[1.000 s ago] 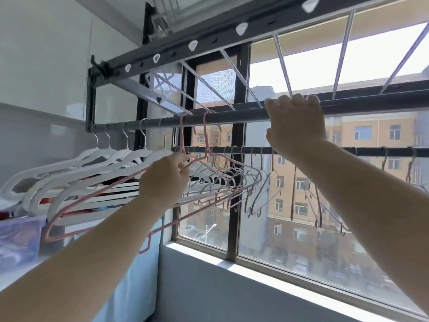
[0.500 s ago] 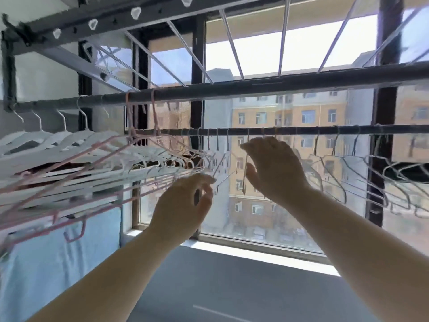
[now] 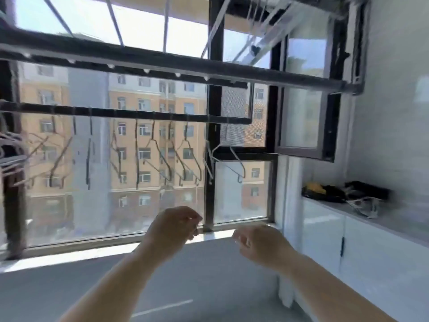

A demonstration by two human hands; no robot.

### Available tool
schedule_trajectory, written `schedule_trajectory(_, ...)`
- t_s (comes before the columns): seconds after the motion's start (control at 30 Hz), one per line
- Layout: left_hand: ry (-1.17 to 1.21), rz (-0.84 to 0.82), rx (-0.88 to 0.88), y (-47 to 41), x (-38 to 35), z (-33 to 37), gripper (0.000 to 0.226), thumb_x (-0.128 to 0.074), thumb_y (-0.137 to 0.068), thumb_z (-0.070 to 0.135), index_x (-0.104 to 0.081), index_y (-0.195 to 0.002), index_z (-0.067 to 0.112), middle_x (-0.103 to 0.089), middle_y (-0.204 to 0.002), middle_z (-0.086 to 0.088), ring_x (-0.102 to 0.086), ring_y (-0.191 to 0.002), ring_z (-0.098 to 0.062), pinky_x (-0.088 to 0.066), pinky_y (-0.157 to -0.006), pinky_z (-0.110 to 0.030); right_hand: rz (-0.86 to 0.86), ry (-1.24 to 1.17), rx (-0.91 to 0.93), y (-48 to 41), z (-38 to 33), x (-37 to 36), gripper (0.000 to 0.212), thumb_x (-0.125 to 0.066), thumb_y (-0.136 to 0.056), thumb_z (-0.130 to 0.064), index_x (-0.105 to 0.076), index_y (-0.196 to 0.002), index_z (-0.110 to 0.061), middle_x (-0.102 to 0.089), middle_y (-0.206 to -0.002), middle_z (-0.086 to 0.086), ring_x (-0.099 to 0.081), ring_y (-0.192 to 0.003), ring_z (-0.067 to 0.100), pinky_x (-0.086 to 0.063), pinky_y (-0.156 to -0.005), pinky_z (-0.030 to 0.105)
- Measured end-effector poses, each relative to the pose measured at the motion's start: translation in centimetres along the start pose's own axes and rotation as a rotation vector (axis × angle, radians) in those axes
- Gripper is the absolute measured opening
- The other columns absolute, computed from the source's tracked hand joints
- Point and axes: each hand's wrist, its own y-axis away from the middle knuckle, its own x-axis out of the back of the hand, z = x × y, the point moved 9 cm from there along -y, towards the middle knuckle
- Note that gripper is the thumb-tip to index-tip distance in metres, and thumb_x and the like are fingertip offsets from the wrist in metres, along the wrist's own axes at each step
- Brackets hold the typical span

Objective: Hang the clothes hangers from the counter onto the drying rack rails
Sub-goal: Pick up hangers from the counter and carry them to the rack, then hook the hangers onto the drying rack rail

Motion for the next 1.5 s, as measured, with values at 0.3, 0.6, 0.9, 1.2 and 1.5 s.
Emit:
schedule_trajectory(0.3,0.169,-0.368,-0.086,-2.8,-29.2,11.0,0.036,-0.051,-0.088,0.009,-0.055,-0.061,0.032,-0.057,-0.047,0.015,-0.054,-0.05,-0.001,-0.042,-0.053,-0.017,0.052,-0.042,-0.5,14.5,26.5,2.5,0.027,-0.039,-0.096,-0.025,-0.057,-0.115,-0.019,-0.063,-0.109,0.0,-0.055,-0.093,0.017,-0.037,-0.072,0.021)
schedule_trajectory(0.6,0.171,-0.614,-0.249,-2.1,-49.6,19.9,0.027,-0.049,-0.09,0.017,-0.053,-0.069,0.034,-0.06,-0.064,0.014,-0.062,-0.076,-0.016,-0.051,-0.078,-0.029,0.124,-0.001,-0.98,31.0,44.0,1.8,0.027,-0.038,-0.094,-0.022,-0.058,-0.112,-0.023,-0.056,-0.095,-0.01,-0.049,-0.085,0.011,-0.039,-0.075,0.021)
schedule_trajectory(0.9,0.139,-0.767,-0.177,-7.2,-71.5,22.0,0.031,-0.041,-0.093,0.021,-0.051,-0.064,0.031,-0.063,-0.075,0.008,-0.059,-0.083,-0.021,-0.043,-0.07,-0.027,0.127,0.063,-1.192,36.3,61.8,-0.3,0.03,-0.036,-0.097,-0.021,-0.051,-0.122,-0.02,-0.053,-0.118,-0.01,-0.043,-0.098,0.008,-0.035,-0.081,0.019)
schedule_trajectory(1.2,-0.121,-0.743,-0.235,-11.9,-85.5,25.8,0.025,-0.036,-0.095,0.038,-0.055,-0.108,0.028,-0.059,-0.104,0.01,-0.055,-0.091,-0.014,-0.038,-0.072,-0.023,0.322,0.378,-1.077,34.3,73.8,0.6,0.023,-0.048,-0.063,-0.014,-0.069,-0.071,-0.018,-0.063,-0.077,-0.007,-0.065,-0.069,0.014,-0.049,-0.055,0.015)
schedule_trajectory(1.5,-0.161,-0.634,-0.248,-14.9,-91.6,28.1,0.034,-0.04,-0.093,0.043,-0.056,-0.117,0.025,-0.057,-0.124,0.01,-0.053,-0.112,-0.015,-0.04,-0.089,-0.027,0.113,0.365,-1.279,34.0,85.8,-2.1,0.042,-0.068,-0.054,-0.029,-0.074,-0.088,-0.007,-0.072,-0.091,0.014,-0.07,-0.08,0.032,-0.056,-0.059,0.043)
